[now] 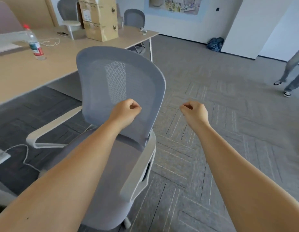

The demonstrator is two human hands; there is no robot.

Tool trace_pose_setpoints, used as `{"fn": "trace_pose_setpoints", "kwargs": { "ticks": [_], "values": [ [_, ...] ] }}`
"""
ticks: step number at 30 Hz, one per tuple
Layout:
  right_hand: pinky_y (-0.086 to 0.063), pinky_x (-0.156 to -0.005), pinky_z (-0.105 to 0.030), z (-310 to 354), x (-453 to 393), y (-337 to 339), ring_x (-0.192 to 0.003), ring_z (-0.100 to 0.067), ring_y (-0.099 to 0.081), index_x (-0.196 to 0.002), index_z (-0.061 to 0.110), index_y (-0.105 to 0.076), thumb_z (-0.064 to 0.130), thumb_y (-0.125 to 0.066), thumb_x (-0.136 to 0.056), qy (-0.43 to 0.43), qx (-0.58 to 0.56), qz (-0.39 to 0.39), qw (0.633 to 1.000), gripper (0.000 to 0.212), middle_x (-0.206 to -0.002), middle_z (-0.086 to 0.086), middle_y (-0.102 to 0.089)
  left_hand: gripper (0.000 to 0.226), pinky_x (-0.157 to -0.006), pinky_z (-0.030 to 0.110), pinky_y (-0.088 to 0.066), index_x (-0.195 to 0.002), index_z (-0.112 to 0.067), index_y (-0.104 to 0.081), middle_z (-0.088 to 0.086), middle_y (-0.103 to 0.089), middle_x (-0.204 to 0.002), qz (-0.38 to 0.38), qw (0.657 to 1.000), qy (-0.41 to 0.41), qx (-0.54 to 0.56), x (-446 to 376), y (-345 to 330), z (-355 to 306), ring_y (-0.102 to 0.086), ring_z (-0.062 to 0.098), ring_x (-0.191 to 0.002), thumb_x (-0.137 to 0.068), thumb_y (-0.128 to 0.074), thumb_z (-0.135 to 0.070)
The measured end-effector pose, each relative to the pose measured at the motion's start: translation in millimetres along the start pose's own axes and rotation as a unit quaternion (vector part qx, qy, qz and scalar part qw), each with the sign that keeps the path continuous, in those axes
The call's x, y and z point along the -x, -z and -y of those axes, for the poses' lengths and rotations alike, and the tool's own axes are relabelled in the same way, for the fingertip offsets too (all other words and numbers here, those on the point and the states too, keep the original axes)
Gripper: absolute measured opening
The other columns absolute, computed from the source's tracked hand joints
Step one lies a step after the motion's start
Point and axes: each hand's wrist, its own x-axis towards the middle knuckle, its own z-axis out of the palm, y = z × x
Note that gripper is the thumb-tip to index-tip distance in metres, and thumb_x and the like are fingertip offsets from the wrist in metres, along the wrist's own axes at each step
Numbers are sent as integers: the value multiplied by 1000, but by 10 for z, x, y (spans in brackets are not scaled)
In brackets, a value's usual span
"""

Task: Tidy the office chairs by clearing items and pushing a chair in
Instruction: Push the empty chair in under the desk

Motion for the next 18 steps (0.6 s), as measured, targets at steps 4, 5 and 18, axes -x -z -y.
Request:
{"fn": "trace_pose_setpoints", "kwargs": {
  "ticks": [4,5,18],
  "values": [
    [-32,-45,-20,-119,-704,200,-52,-8,-41,-73,13,-54,13,-47,-87,25,8,56,998,15,-60,6,-46,6,-62,22,-37,-88,-19,-54,-3,-57,-92,-35,998,47,36,-373,-437,-327,-51,14,-86,-86,-51,-24],
    [-31,-45,-20,-137,-860,225,-51,-8,-40,-69,15,-52,12,-47,-87,29,12,69,997,19,-60,6,-46,9,-63,23,-36,-91,-18,-55,-4,-56,-95,-42,996,61,39,-457,-520,-392,-50,14,-87,-87,-51,-25],
    [-35,-50,-20,-95,-2401,-108,-58,-6,-44,-105,7,-62,19,-49,-90,56,3,146,988,23,-68,9,-50,54,-77,30,-36,-118,-2,-48,11,-56,-109,-153,966,174,117,-1951,-825,-773,-54,29,-111,-85,-53,-45]
  ]
}}
